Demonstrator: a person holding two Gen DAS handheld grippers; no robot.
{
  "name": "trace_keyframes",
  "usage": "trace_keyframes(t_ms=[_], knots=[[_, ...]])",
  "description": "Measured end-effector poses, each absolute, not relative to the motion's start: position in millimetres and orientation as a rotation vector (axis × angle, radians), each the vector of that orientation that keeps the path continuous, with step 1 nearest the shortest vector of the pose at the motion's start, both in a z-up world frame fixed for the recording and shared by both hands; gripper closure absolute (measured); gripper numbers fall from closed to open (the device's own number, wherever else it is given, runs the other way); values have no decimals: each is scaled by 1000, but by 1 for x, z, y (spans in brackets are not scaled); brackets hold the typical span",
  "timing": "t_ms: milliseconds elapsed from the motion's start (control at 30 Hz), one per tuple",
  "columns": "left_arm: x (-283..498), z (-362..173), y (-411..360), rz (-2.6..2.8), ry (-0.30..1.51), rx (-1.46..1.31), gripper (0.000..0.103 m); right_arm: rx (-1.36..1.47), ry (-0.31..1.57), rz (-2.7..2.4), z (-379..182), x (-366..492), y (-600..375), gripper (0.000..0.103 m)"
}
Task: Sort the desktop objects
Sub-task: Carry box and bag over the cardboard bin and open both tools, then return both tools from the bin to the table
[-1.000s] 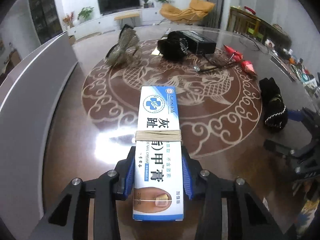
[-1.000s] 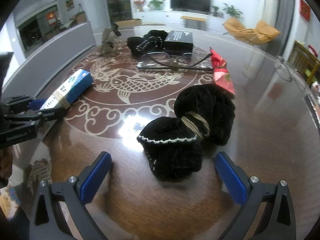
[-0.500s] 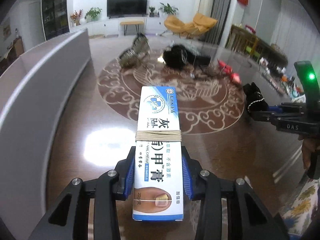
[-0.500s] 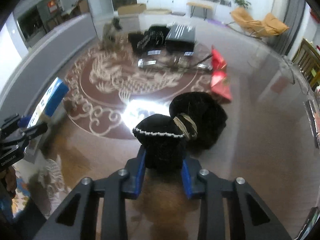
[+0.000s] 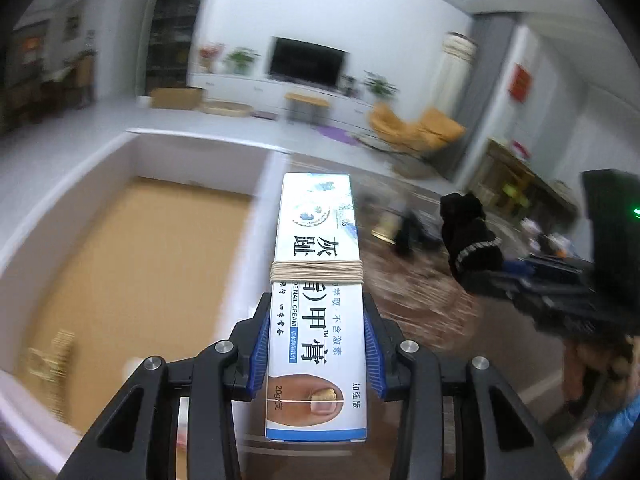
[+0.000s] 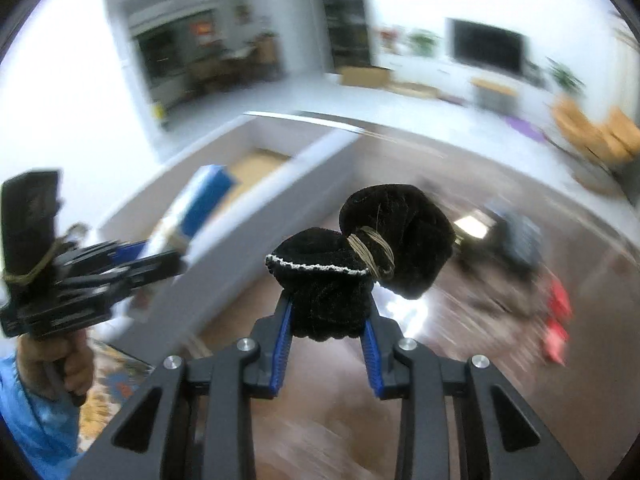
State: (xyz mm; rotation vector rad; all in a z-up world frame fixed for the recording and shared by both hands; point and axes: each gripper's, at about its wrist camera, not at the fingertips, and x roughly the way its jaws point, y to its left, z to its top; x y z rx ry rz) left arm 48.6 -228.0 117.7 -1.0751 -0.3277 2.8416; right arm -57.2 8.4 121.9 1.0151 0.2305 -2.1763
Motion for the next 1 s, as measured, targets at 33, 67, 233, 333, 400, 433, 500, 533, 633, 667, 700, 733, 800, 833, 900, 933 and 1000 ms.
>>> trace_keyframes(t_ms=[33, 67, 233, 333, 400, 433, 500, 533, 633, 667, 700, 733, 800, 833, 900, 933, 1000], knots=[[47, 118, -250, 2889, -319, -1107, 63, 995, 240, -2142, 125, -56, -16, 71], [46, 117, -266, 2913, -325, -1138, 63, 969, 253, -2095, 129, -54, -48, 71], [41, 86, -353, 2966, -445, -1397, 63, 930, 361, -1966, 119, -51, -167, 71], [42, 68, -377, 2947, -482, -1512, 62, 971, 418, -1931, 95, -56, -214, 69], [40, 56, -386, 2914, -504, -1604, 61, 1047, 424, -1907, 76, -64, -234, 55], [40, 51, -389, 2910, -515, -1644, 53, 1086, 422, -1908, 67, -69, -238, 43], [44, 49, -392, 2929, -546, -1643, 34, 1113, 378, -1939, 62, -76, -235, 37], [47, 50, -391, 2942, -554, -1620, 28, 1106, 339, -1948, 64, -76, -229, 34], [59, 59, -382, 2998, -552, -1527, 26, 1043, 246, -1999, 77, -77, -191, 19], [62, 63, -376, 3011, -541, -1500, 26, 1014, 244, -2029, 82, -73, -177, 17], [66, 69, -369, 3024, -521, -1462, 26, 978, 253, -2074, 85, -72, -159, 12], [71, 79, -354, 3036, -480, -1404, 26, 952, 266, -2120, 86, -71, -139, 9], [77, 93, -325, 3035, -405, -1312, 26, 939, 286, -2202, 80, -70, -102, 8], [79, 100, -313, 3026, -378, -1279, 26, 952, 292, -2247, 72, -68, -78, 8], [85, 117, -273, 2974, -287, -1183, 24, 987, 287, -2339, 53, -63, -24, 8], [88, 123, -252, 2947, -242, -1141, 17, 1016, 283, -2392, 39, -59, 5, 8], [94, 130, -202, 2891, -152, -1065, 5, 1099, 307, -2476, 12, -53, 54, 8]])
